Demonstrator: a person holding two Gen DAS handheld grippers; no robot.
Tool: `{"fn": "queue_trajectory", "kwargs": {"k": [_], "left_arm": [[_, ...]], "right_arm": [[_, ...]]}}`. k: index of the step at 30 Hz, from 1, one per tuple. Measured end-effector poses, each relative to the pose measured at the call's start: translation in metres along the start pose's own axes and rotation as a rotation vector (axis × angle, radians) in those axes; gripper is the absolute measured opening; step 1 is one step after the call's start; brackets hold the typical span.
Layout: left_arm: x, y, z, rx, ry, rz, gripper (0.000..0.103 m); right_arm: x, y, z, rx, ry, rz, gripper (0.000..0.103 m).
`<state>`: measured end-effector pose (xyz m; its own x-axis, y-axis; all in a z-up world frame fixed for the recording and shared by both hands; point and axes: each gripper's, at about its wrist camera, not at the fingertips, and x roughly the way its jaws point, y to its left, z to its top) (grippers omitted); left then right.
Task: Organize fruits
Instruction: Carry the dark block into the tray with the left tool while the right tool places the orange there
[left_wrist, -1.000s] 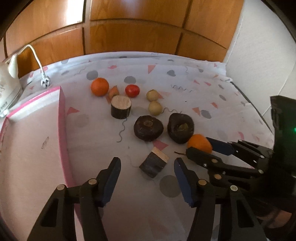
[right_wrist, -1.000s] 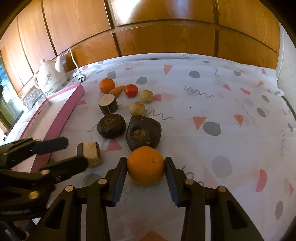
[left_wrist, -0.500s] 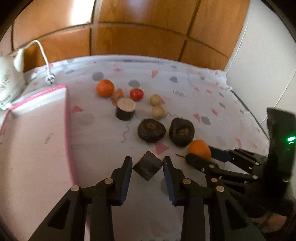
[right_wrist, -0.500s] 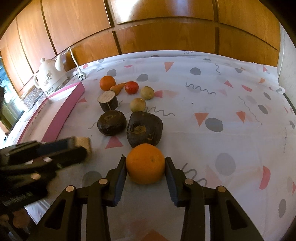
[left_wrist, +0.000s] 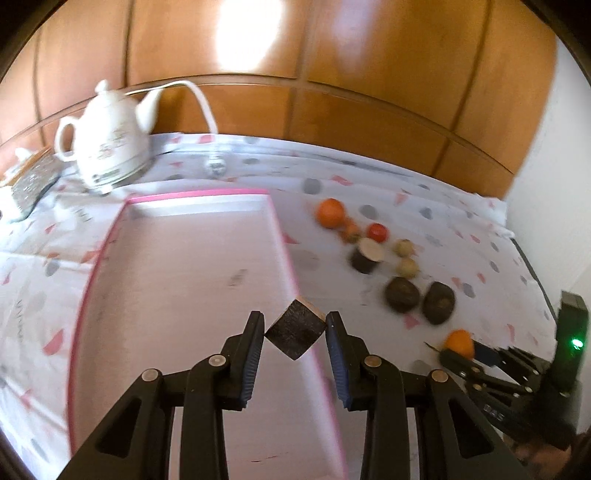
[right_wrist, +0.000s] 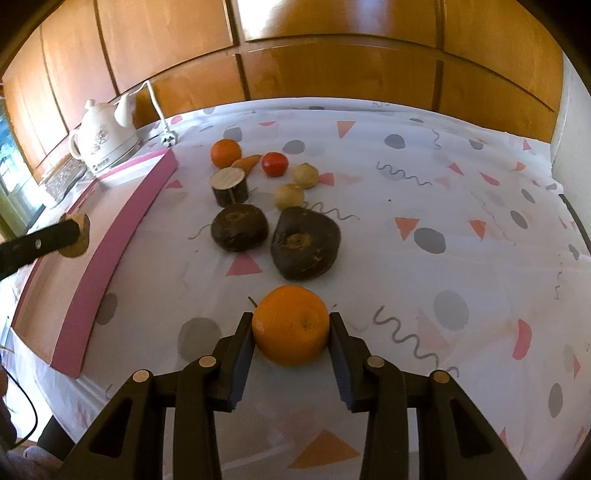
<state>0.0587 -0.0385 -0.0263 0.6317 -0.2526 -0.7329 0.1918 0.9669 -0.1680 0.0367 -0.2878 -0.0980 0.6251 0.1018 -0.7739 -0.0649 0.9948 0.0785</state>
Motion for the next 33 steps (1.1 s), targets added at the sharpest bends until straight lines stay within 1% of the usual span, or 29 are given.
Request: {"fn": "queue_trajectory", "kwargs": {"k": [5,10,18,22,23,25,27,29,33], "left_arm": [[0.001,0.027,-0.003,-0.044,0.002,0.067,0.035],[0.005,0.054,-0.008,-0.092,0.016,0.134,0.035],[0.003,0.076,-0.011,-0.131,0.004,0.196,0.035],[0.002,0.084,-0.011,-0.148,0.0,0.209,0.035],[0.0,0.085,-0.011,-0.151,-0.001,0.213,0.037],[-0.003,0.087,-0.012,-0.158,-0.008,0.217,0.042],[-0.008,0.09,-0.012,-0.169,-0.022,0.22,0.053],[-0.012,0.091,-0.012,-0.178,-0.036,0.225,0.056],[-0.018,0.094,-0.013,-0.184,-0.043,0.227,0.056]], "right_arm": [[-0.001,0.012,-0.001,-0.027,0.011,0.021,0.039],[-0.004,0.033,0.001,-0.063,0.01,0.056,0.038],[-0.016,0.082,0.023,-0.177,-0.027,0.148,0.038],[-0.016,0.109,0.036,-0.237,-0.036,0.198,0.038],[-0.015,0.116,0.039,-0.25,-0.036,0.213,0.038],[-0.012,0.129,0.044,-0.274,-0.036,0.236,0.038],[-0.008,0.141,0.049,-0.295,-0.034,0.254,0.038],[0.0,0.154,0.053,-0.312,-0.026,0.262,0.038],[0.013,0.17,0.059,-0.322,-0.007,0.258,0.038]]}}
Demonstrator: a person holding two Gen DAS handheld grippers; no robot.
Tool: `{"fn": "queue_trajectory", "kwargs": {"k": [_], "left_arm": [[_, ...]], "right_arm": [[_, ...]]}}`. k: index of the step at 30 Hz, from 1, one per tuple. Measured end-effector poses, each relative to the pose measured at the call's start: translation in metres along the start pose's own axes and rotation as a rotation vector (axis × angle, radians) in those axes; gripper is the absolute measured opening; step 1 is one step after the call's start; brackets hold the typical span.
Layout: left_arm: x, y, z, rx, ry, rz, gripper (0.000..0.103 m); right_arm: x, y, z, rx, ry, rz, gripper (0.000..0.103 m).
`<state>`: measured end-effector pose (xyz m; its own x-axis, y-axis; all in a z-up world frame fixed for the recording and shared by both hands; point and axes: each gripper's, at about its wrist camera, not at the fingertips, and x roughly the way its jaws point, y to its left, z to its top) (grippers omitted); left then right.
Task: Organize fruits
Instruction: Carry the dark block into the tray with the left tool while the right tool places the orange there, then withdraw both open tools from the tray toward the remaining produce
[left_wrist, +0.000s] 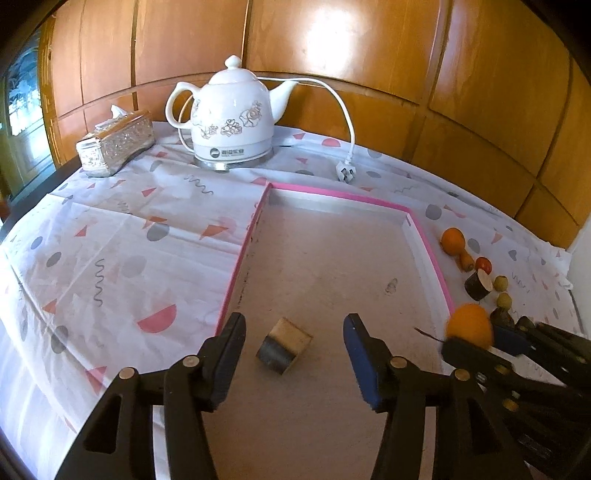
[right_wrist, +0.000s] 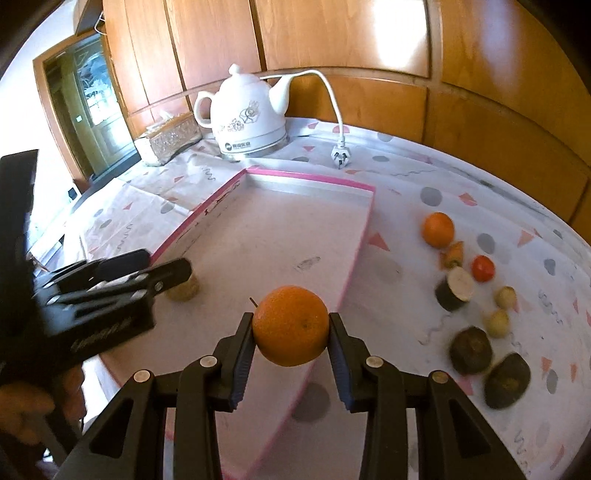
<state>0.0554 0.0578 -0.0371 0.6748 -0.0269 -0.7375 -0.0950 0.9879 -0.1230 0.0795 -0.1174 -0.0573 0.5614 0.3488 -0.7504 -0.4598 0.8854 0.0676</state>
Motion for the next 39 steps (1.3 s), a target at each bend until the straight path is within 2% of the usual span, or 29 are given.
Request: {"fn": "queue_trajectory", "kwargs": {"k": [10,14,21,30,39], "left_arm": [[-0.009,0.007,-0.003,-0.016,-0.01,0.007,0.058],[-0.011,0.006,-0.005,-0.015,-0.01,0.003,0.058],[-0.014,-0.002,-0.008,-0.004,-0.013,-0.003,0.059],[-0.021,-0.017,-0.012,0.032,-0.023,-0.027,0.059],[-0.025,-0.037,-0.017,0.087,-0.026,-0.059,0.059]], "right_arm": [[0.021,0.015,0.011,0.013,0.002,-0.012,0.042],[0.016,0.012,0.01,0.04,-0.023,-0.015,0.053],[0.001,0.002,0.003,0.099,-0.064,-0.034,0.053],[-0.02,-0.003,-0.008,0.103,-0.115,-0.103,0.053],[-0.038,-0.035,-0.023,0.179,-0.133,-0.162,0.053]]}}
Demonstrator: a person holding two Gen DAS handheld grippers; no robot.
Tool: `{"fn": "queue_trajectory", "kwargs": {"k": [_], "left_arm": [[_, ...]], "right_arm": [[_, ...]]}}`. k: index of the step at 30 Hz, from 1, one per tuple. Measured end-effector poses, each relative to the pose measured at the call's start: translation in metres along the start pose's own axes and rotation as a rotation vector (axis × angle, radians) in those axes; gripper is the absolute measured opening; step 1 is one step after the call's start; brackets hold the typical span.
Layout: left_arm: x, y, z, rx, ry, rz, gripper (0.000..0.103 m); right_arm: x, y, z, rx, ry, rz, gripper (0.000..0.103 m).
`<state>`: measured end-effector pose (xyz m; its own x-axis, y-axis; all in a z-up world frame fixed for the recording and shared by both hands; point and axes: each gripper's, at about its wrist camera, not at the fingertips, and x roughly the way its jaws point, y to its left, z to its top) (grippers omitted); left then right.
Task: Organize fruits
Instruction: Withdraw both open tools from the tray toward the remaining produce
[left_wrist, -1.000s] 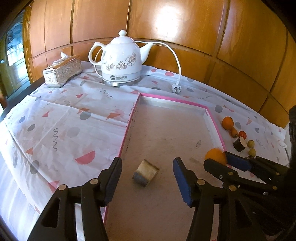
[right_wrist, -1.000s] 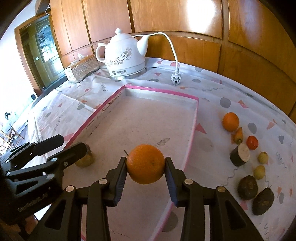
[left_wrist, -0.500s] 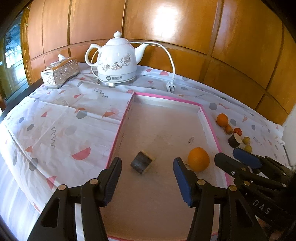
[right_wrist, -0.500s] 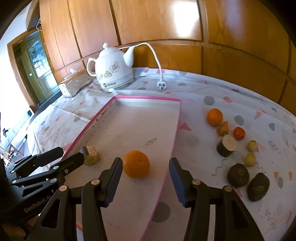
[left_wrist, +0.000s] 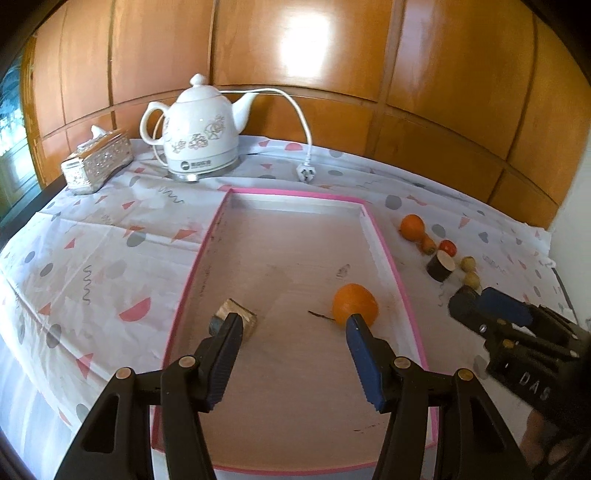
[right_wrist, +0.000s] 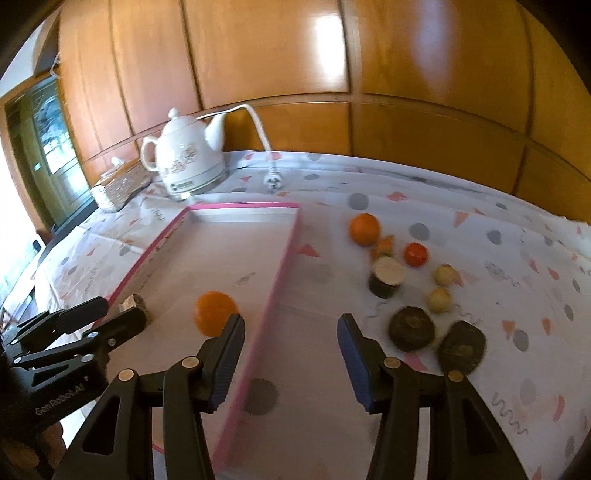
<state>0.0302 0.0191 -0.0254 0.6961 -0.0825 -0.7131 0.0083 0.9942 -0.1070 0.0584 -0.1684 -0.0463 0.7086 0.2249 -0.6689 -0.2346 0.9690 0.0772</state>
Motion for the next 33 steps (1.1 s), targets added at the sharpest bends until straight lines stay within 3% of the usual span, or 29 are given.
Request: {"fn": "queue_trajectory", "kwargs": {"k": [22,33], "left_arm": [[0.006,-0.064,-0.003,0.176,0.037,-0.13,0.061],[0.009,-0.083,-0.003,0.22,0.047,-0.169,0.068]], "right_arm": [[-0.032,-0.131,-0.039,0.234,0.011,-0.213,0.053],[-0.016,-0.143,-0.036,0.249,0.039,-0.165,0.053]]}}
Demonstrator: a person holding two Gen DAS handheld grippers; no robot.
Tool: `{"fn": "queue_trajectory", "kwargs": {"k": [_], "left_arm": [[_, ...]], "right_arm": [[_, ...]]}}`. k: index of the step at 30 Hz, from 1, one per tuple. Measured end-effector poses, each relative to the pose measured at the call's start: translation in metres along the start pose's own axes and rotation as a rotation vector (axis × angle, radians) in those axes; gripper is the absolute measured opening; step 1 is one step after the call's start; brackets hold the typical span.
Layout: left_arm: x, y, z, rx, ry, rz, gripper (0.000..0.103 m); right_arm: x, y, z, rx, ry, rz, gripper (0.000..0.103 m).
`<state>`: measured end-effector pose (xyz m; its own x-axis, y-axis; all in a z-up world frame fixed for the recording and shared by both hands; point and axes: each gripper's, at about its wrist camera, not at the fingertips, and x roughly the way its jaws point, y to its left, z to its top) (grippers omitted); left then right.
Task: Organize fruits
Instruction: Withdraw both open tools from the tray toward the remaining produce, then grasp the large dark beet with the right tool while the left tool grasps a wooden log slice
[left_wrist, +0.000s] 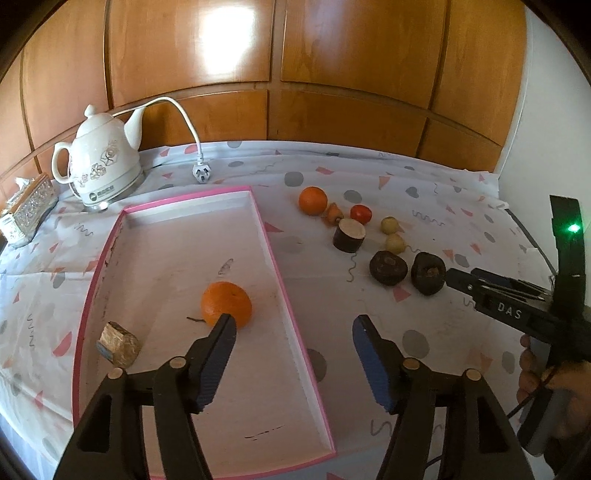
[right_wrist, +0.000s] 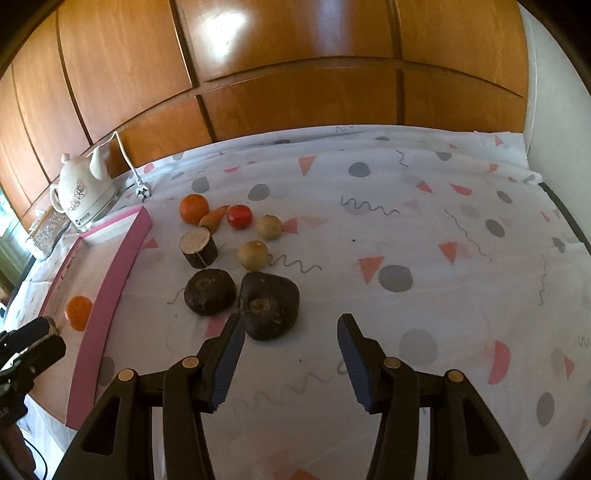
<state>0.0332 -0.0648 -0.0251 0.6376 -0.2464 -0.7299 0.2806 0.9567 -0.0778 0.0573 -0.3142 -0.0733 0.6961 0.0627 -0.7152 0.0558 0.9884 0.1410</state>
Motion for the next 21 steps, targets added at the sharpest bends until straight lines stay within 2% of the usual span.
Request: {"fn": "queue_trajectory", "kwargs": {"k": [15,16,21], "left_arm": [[0.017,-0.011,0.018,-0.022,0.027,-0.047,0.068],[0.018,-0.012,0.02,-0.022,0.025,-0.05,0.068],[0.033,-0.018,0.033,-0.037,0.042,-0.058,0.068]], "right_arm": [[0.043,0.019,0.011,-0.095,0.063,0.006,0.053],[0.044,0.019,0.01,-0.093,0.057,0.004,0.047],[0.044,0.016,0.009,-0.091,0.032,-0.005,0.047]]}}
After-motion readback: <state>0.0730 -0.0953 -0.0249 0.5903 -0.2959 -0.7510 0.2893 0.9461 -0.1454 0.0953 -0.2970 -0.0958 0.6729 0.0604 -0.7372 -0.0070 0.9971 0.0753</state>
